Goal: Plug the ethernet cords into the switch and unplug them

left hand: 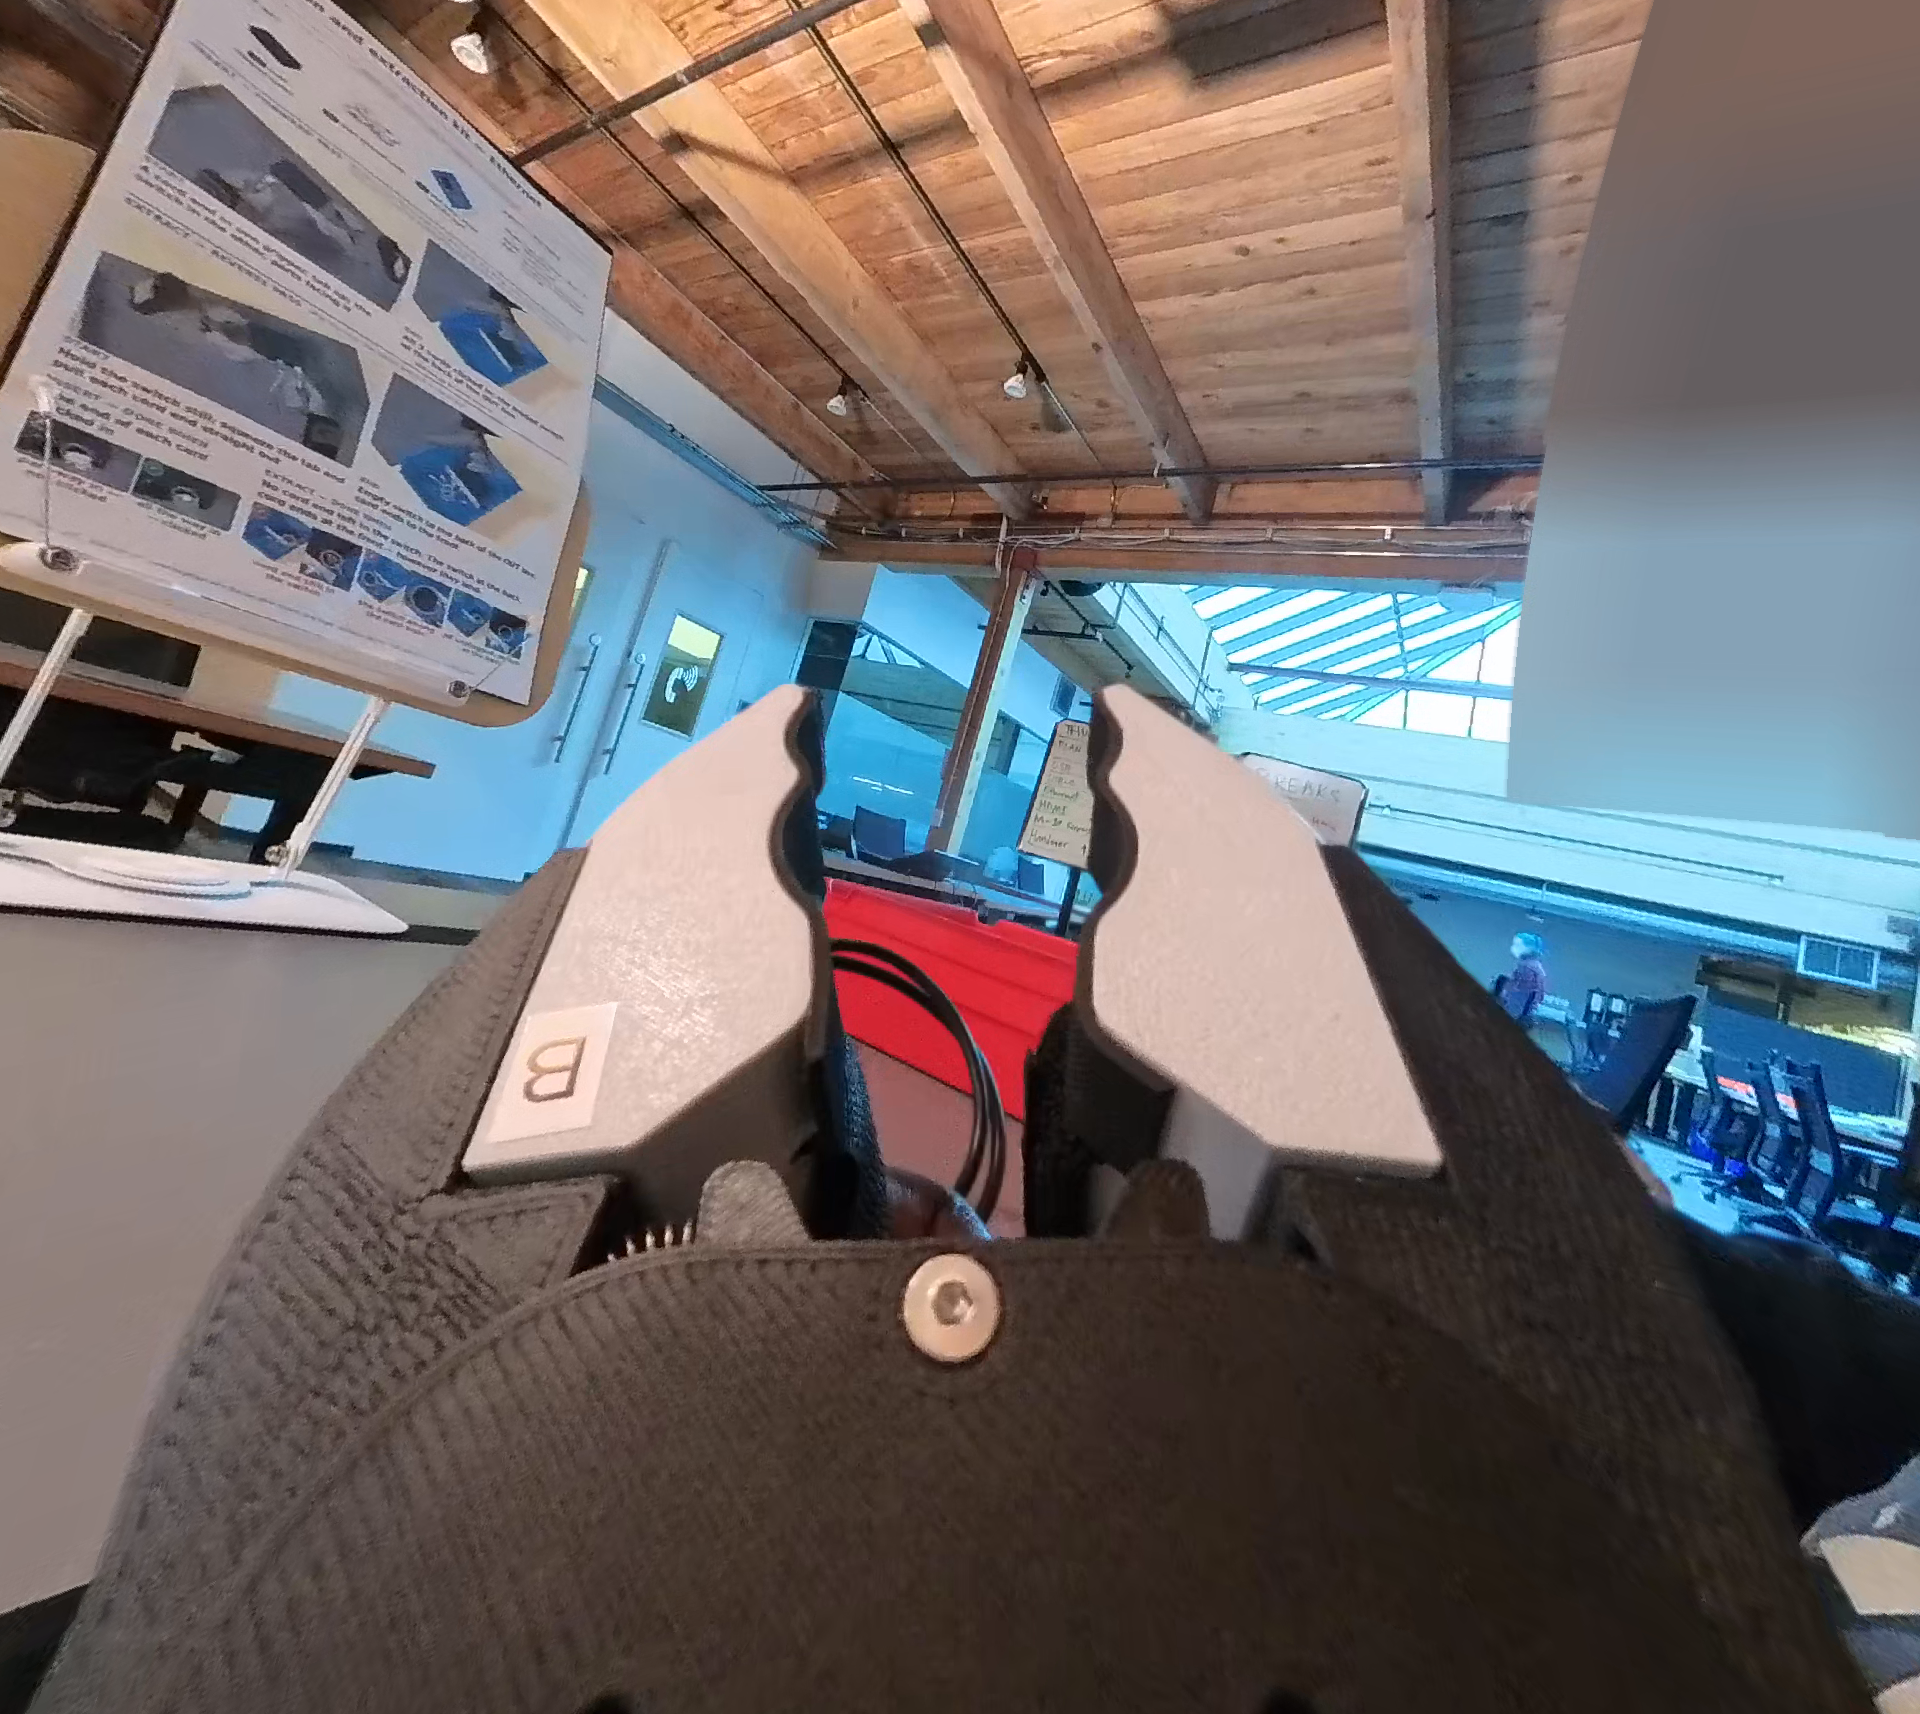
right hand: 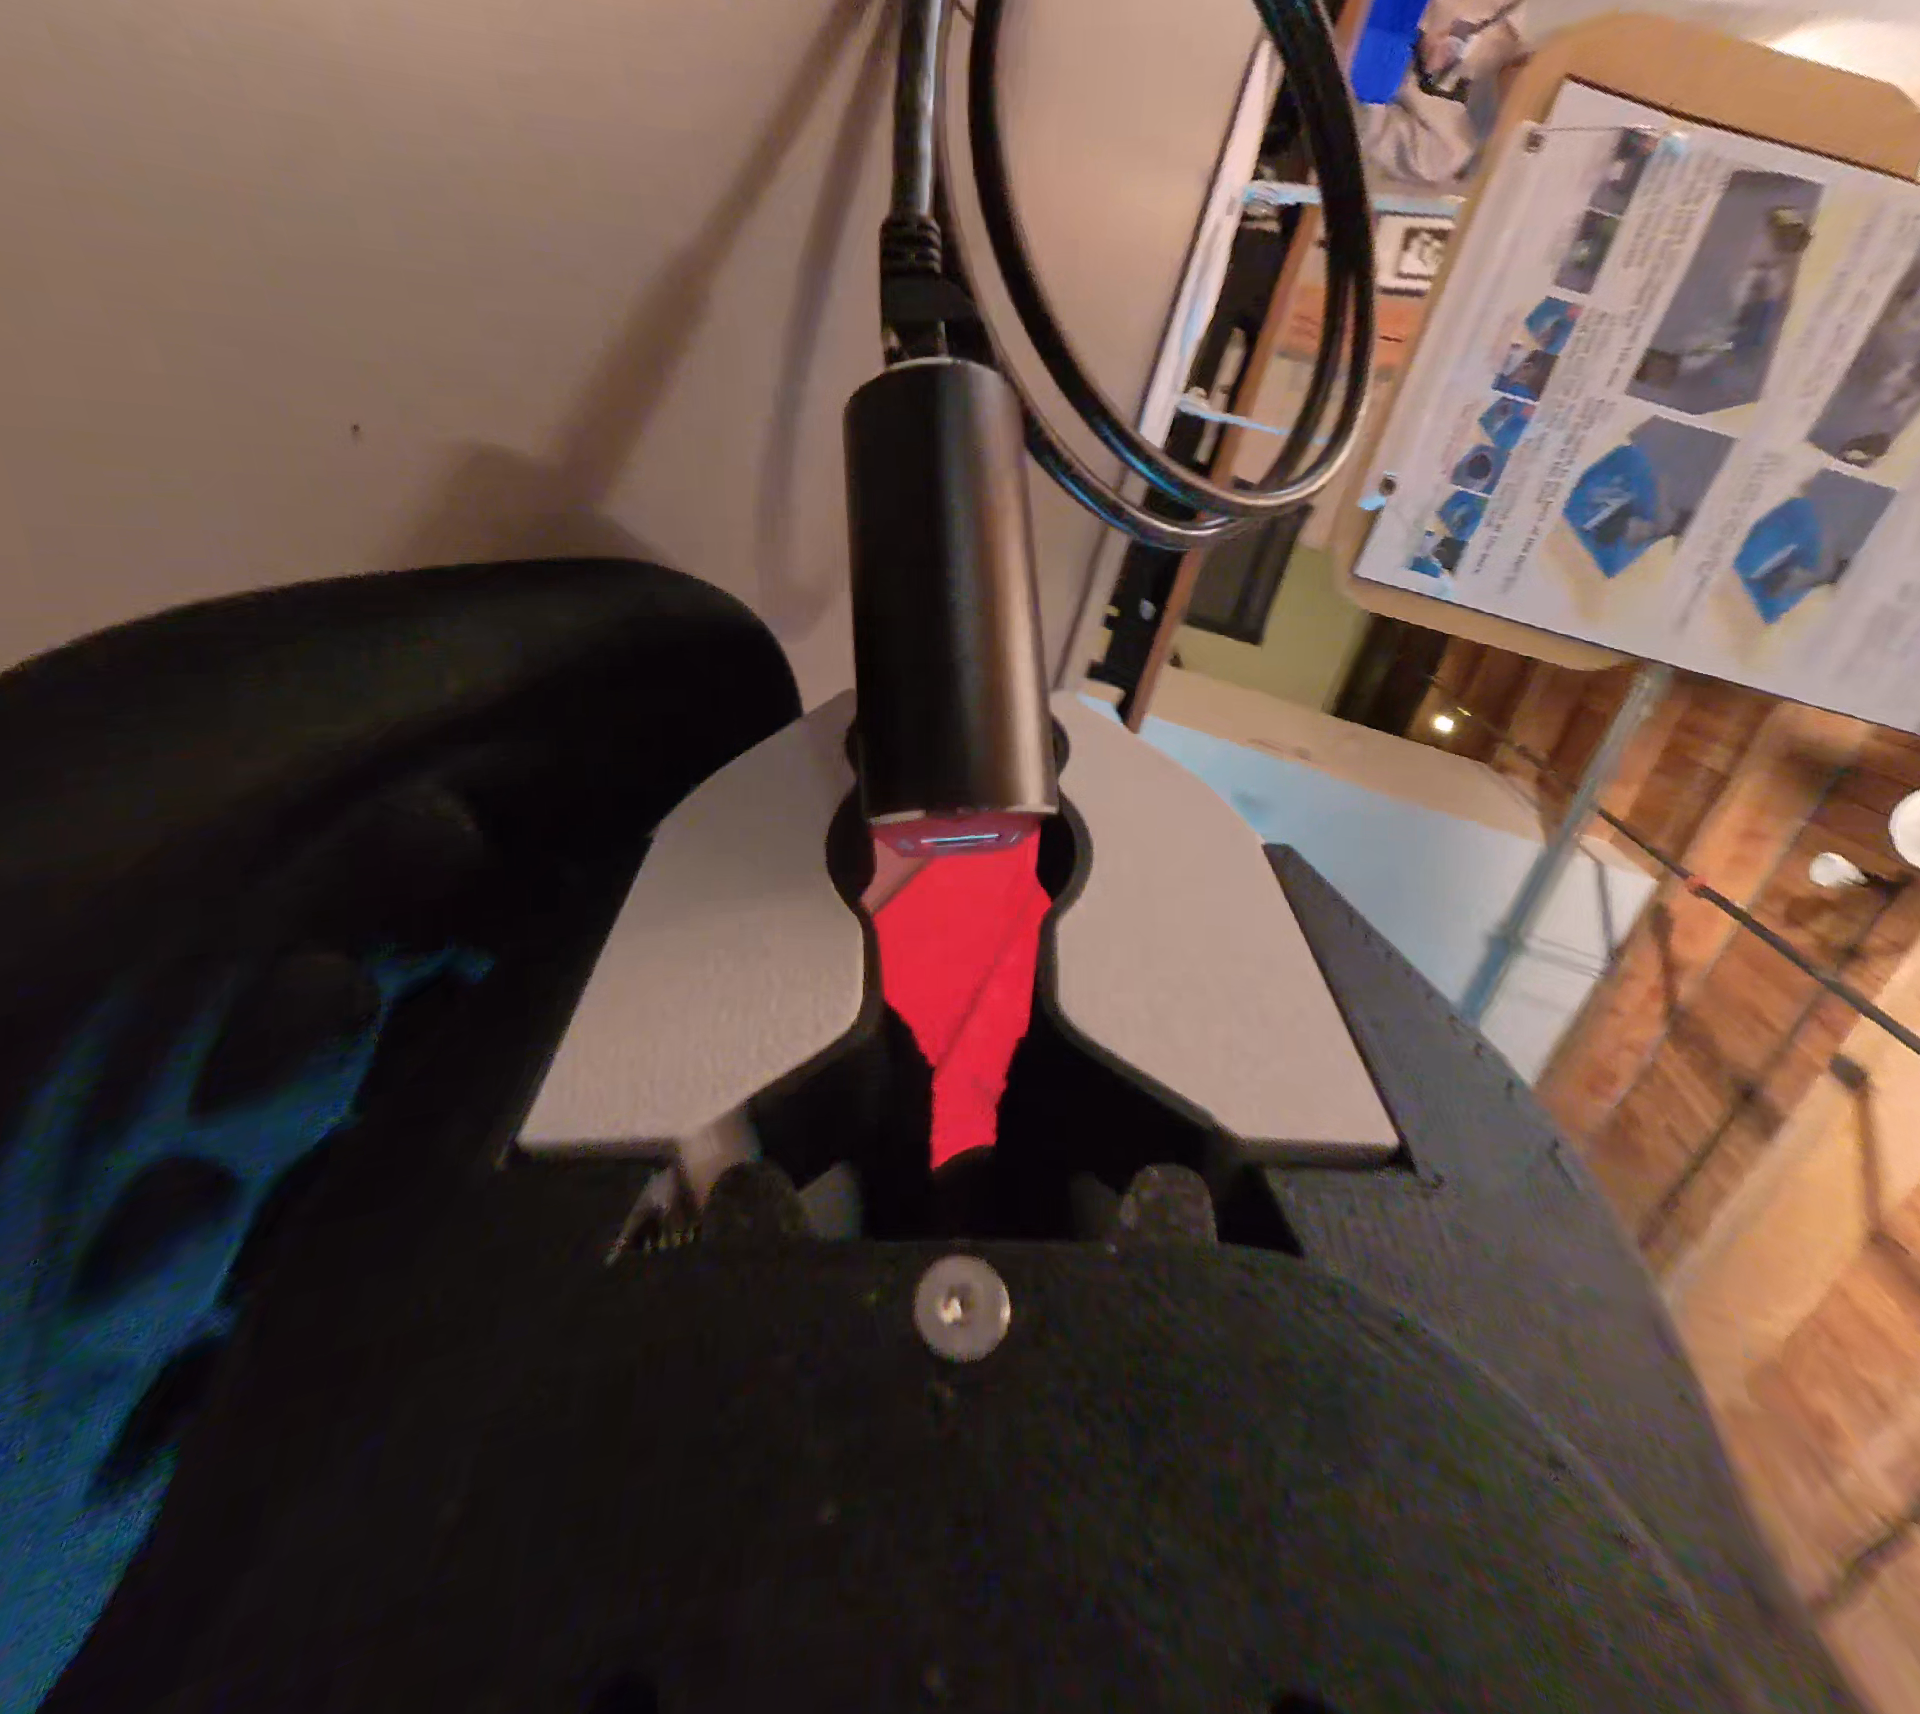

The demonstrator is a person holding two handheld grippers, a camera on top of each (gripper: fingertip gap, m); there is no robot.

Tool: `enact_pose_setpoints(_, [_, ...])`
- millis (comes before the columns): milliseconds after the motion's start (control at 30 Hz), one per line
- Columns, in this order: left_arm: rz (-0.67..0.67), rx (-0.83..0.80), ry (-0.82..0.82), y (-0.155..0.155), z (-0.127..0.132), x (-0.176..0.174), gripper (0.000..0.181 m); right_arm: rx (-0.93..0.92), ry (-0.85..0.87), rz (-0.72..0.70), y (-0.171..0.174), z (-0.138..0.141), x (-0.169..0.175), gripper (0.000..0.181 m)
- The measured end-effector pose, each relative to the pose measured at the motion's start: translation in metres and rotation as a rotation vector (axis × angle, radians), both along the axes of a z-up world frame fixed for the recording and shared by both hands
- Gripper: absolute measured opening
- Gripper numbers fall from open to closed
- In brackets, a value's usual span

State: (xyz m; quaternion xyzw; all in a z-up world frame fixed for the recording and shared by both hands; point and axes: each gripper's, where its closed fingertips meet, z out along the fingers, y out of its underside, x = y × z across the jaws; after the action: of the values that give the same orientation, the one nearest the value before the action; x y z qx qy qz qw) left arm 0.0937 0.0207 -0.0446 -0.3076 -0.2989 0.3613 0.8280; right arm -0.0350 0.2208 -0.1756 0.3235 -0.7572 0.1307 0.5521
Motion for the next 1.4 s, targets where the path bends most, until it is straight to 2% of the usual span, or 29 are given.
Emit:
enact_pose_setpoints(100, [0.001, -0.022, -0.003, 0.004, -0.001, -0.001, 0.048, 0.029, -0.149, -0.002, 0.004, -0.004, 0.004, 0.029])
enact_pose_setpoints(233, [-0.007, -0.032, -0.008, 0.006, -0.002, -0.002, 0.047, 0.078, -0.358, 0.004, 0.014, -0.004, 0.018, 0.040])
enact_pose_setpoints(400, [-0.013, -0.036, -0.013, 0.007, -0.002, -0.002, 0.046, 0.057, -0.637, -0.042, 0.030, 0.000, 0.037, 0.065])
enact_pose_setpoints(467, [-0.013, -0.039, -0.013, 0.008, -0.002, -0.003, 0.046, -0.078, -0.799, -0.008, 0.024, 0.011, 0.050, 0.080])
enact_pose_setpoints(567, [-0.013, -0.039, -0.014, 0.008, -0.002, -0.003, 0.046, -0.430, -1.025, 0.206, 0.002, 0.054, 0.073, 0.096])
enact_pose_setpoints(700, [-0.021, -0.049, -0.020, 0.009, -0.002, -0.003, 0.046, -0.911, -1.152, 0.469, -0.004, 0.111, 0.078, 0.114])
enact_pose_setpoints(800, [-0.020, -0.090, -0.042, 0.010, 0.000, -0.004, 0.046, -1.089, -1.147, 0.545, -0.002, 0.115, 0.069, 0.122])
enact_pose_setpoints(1000, [-0.004, -0.325, -0.127, -0.002, 0.022, 0.001, 0.047, -1.217, -1.289, 0.585, -0.006, 0.103, 0.056, 0.114])
enact_pose_setpoints(1100, [0.113, -0.461, -0.182, -0.039, 0.039, 0.011, 0.049, -1.252, -1.283, 0.605, -0.001, 0.108, 0.055, 0.109])
enact_pose_setpoints(1200, [0.273, -0.637, -0.358, -0.102, 0.039, 0.025, 0.049, -1.278, -1.274, 0.597, 0.002, 0.107, 0.051, 0.104])
enact_pose_setpoints(1300, [0.495, -0.785, -0.634, -0.185, 0.018, 0.045, 0.050, -1.279, -1.272, 0.591, 0.001, 0.107, 0.049, 0.102])
enact_pose_setpoints(1333, [0.570, -0.819, -0.759, -0.217, 0.006, 0.053, 0.050, -1.276, -1.269, 0.589, 0.001, 0.107, 0.049, 0.101])
enact_pose_setpoints(1400, [0.638, -0.864, -1.076, -0.274, -0.027, 0.071, 0.050, -1.271, -1.263, 0.583, 0.000, 0.105, 0.049, 0.099])
